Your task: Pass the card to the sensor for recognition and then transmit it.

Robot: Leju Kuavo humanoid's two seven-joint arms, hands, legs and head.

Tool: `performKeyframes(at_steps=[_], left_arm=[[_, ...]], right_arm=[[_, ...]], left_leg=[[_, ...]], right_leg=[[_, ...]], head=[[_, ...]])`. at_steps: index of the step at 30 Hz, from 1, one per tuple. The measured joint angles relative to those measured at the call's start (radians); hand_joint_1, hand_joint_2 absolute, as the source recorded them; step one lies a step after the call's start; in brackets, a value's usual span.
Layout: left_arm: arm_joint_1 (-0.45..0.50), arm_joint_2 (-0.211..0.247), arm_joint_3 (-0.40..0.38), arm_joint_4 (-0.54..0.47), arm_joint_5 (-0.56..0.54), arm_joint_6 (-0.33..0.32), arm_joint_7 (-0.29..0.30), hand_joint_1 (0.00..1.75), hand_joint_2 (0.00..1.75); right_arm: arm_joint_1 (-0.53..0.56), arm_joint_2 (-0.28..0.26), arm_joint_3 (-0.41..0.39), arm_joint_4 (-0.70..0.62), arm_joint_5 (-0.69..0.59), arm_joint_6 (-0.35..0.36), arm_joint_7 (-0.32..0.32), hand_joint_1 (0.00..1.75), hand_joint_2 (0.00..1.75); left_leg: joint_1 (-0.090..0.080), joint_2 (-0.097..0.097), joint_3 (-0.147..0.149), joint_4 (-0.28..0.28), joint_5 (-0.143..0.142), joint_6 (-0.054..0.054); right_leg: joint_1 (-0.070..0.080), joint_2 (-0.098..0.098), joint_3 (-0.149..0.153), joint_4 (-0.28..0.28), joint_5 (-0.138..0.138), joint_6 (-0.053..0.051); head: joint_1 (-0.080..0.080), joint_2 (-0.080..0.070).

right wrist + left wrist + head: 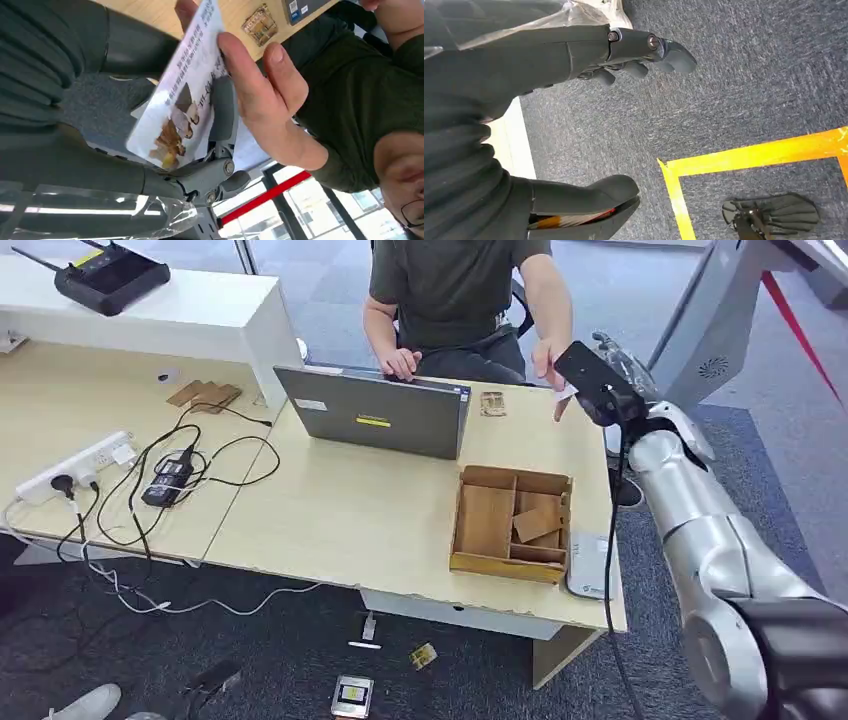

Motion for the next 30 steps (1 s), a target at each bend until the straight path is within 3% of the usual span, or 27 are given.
performKeyframes(at_steps=[6,14,17,22,30], left_arm=[[0.000,-0.003,0.000,0.000,0.002,0.003,0.003,0.00,1.75],[0.017,0.003,0.000,0.000,0.026,0.019,-0.024,0.00,1.75],[0.035,0.011,0.001,0.000,0.035,0.019,-0.041,0.00,1.75],[0.066,0.031,0.006,0.000,0.050,0.021,-0.059,0.00,1.75],[0.105,0.067,0.035,0.000,0.075,0.021,-0.086,0.00,1.75]], right_arm=[[-0.002,-0.001,-0.009,0.016,-0.026,-0.027,0.005,0.00,1.75],[-0.033,-0.017,-0.033,-0.005,-0.089,-0.038,-0.101,0.00,1.75],[-0.018,-0.042,-0.040,-0.067,-0.130,-0.005,-0.102,0.00,1.75],[0.113,-0.118,-0.040,-0.314,-0.213,0.146,0.034,0.00,1.75],[0.352,-0.247,-0.050,-0.805,-0.213,0.381,0.198,0.00,1.75]], left_leg=[[0.000,0.000,0.000,0.000,0.000,0.000],[0.000,0.000,0.000,0.000,0.000,0.000],[0.000,-0.001,0.000,0.000,0.000,0.000],[0.000,0.000,0.001,0.000,0.000,0.000],[0.000,0.000,0.001,0.000,-0.001,0.001]], right_leg=[[0.000,0.000,0.000,0.000,0.000,0.000],[0.000,0.000,0.000,0.000,0.000,0.000],[0.000,0.000,0.000,0.000,0.000,0.000],[0.000,0.000,0.001,-0.002,0.000,0.000],[0.000,0.000,0.000,-0.002,0.000,0.000]], head=[[0.000,0.000],[0.000,0.000],[0.000,0.000],[0.000,0.000],[-0.001,0.000]])
